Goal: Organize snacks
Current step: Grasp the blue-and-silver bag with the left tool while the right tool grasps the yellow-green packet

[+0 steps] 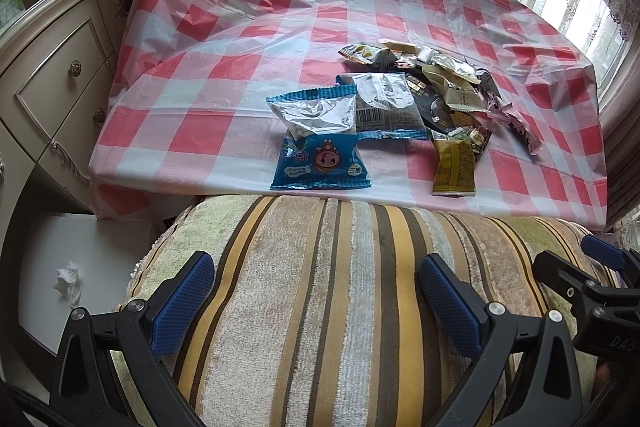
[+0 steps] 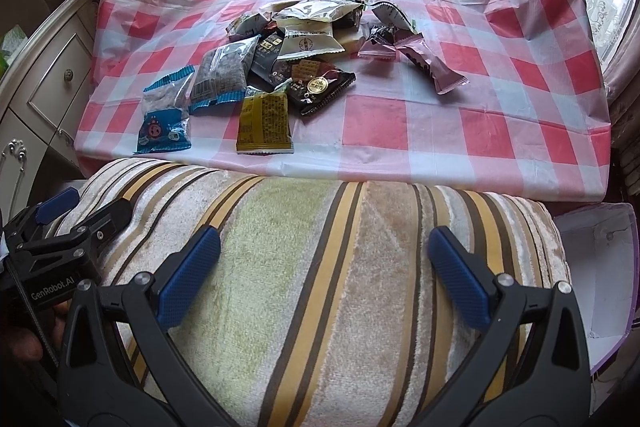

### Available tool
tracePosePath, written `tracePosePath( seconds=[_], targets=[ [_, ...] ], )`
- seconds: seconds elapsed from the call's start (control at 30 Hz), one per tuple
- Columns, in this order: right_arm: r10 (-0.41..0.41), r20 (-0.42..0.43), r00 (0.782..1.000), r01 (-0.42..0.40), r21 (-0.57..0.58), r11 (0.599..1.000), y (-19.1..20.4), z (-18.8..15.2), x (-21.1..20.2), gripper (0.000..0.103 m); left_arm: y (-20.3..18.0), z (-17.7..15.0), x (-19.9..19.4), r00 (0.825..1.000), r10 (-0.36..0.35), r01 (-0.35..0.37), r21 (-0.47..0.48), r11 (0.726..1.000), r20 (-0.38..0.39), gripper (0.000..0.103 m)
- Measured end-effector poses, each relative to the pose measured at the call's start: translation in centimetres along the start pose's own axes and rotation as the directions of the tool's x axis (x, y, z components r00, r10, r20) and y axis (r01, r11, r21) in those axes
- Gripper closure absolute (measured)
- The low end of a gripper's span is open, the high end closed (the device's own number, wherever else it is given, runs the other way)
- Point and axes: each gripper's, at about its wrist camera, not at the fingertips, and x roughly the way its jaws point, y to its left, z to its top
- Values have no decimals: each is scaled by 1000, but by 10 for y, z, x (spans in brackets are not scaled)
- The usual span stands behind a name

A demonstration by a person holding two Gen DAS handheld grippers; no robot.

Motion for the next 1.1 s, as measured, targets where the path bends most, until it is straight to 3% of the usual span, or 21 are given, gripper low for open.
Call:
tracePosePath(
  seconds=[0.07, 0.2, 0.47, 0.57, 0.67, 0.73, 0.83, 1.1],
  targets=[
    [19, -10, 1000, -19, -14, 1000, 6, 11, 9, 2, 6, 12, 7, 1000, 2, -2, -29, 1000, -8, 0],
    [46, -64, 997, -49, -59, 997, 23, 33, 37, 20, 12, 39, 25, 1000, -22, 21, -57, 998, -19, 3],
    [44, -122, 992, -50, -52, 997, 37, 67, 79, 26, 14, 74, 74, 992, -56, 47, -85, 995, -113, 14],
    [31, -157, 987, -40, -57, 998, 40, 72, 93, 33, 12, 77, 83, 989, -62, 52, -78, 996, -134, 17],
    [17, -164, 986, -27, -61, 998, 43, 76, 100, 40, 11, 77, 90, 984, -88, 77, -75, 994, -157, 37],
    [1, -154, 988, -11, -66, 998, 45, 78, 102, 49, 10, 78, 90, 985, -80, 71, -68, 995, -154, 41],
    [32, -149, 988, -39, -44, 998, 42, 79, 103, 57, 9, 78, 89, 985, -87, 77, -68, 995, -148, 46],
    [148, -143, 979, -145, 36, 989, 19, 70, 81, 59, 9, 74, 71, 992, -63, 55, -76, 996, -108, 49]
  ],
)
